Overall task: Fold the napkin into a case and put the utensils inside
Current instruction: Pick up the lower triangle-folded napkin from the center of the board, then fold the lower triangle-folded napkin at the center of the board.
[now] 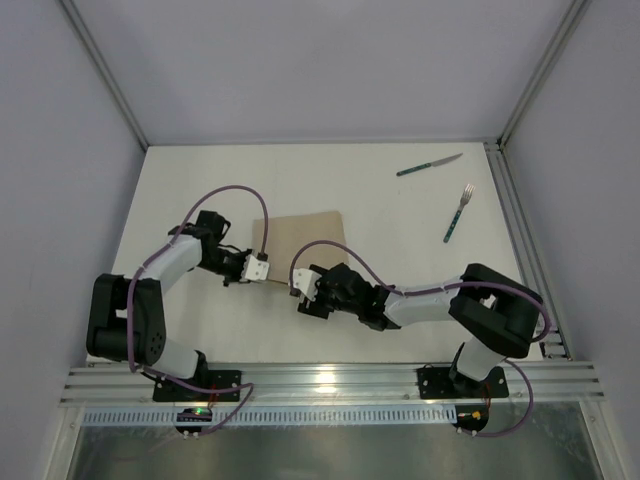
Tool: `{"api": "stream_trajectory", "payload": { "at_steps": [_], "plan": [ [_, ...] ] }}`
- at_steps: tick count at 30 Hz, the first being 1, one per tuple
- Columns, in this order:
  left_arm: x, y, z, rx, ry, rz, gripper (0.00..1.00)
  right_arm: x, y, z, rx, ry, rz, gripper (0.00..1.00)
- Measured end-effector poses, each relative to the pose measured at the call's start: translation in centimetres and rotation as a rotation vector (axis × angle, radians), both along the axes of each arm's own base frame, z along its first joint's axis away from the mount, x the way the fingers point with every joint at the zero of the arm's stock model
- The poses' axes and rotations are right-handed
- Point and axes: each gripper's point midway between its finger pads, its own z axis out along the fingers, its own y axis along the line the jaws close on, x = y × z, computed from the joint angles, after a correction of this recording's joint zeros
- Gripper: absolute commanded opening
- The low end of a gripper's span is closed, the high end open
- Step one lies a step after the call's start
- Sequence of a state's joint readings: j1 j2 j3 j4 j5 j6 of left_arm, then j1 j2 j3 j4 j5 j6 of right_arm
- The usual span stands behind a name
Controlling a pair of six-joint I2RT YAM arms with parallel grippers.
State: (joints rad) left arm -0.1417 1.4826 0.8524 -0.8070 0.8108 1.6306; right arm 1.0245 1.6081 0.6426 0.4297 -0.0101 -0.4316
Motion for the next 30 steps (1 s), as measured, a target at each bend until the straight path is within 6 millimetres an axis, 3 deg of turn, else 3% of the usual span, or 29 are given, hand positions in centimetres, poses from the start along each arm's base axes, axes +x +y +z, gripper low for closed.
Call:
{"api": "stream_trajectory", "payload": {
  "at_steps": [5,12,15,20,23,25,26,27,30],
  "plan": [
    [0.0,-0.1,0.0,-0.002,0.021,-0.003,0.0,0.3,0.3,-1.8,-0.043,-0.047,-0.031,0.69],
    [-0.4,0.1,-0.2,-0.003,0.049,-0.012,0.0,2.2,0.2,-1.6,-0.048,-0.118,-0.111,0.68],
    [-0.5,0.1,-0.1,-0.009,0.062,-0.014,0.0,2.7,0.5,-1.8,-0.061,-0.129,-0.12,0.59],
    [-0.2,0.3,0.3,-0.024,0.074,-0.011,0.0,2.8,0.5,-2.4,-0.092,-0.125,-0.117,0.22],
    [-0.2,0.3,0.4,-0.033,0.087,-0.005,0.0,2.5,0.3,-2.8,-0.106,-0.114,-0.11,0.09],
    [-0.3,0.3,0.3,-0.037,0.098,-0.003,0.1,2.4,0.3,-2.9,-0.111,-0.105,-0.103,0.04],
    [-0.4,0.4,0.2,-0.039,0.104,-0.004,0.19,2.3,0.3,-2.9,-0.114,-0.101,-0.101,0.04],
    [-0.5,0.4,0.2,-0.038,0.108,-0.004,0.38,2.3,0.5,-2.9,-0.119,-0.094,-0.097,0.04],
    [-0.7,0.4,0.3,-0.048,0.132,0.016,0.57,2.2,0.8,-2.9,-0.136,-0.059,-0.089,0.04]
  ]
}}
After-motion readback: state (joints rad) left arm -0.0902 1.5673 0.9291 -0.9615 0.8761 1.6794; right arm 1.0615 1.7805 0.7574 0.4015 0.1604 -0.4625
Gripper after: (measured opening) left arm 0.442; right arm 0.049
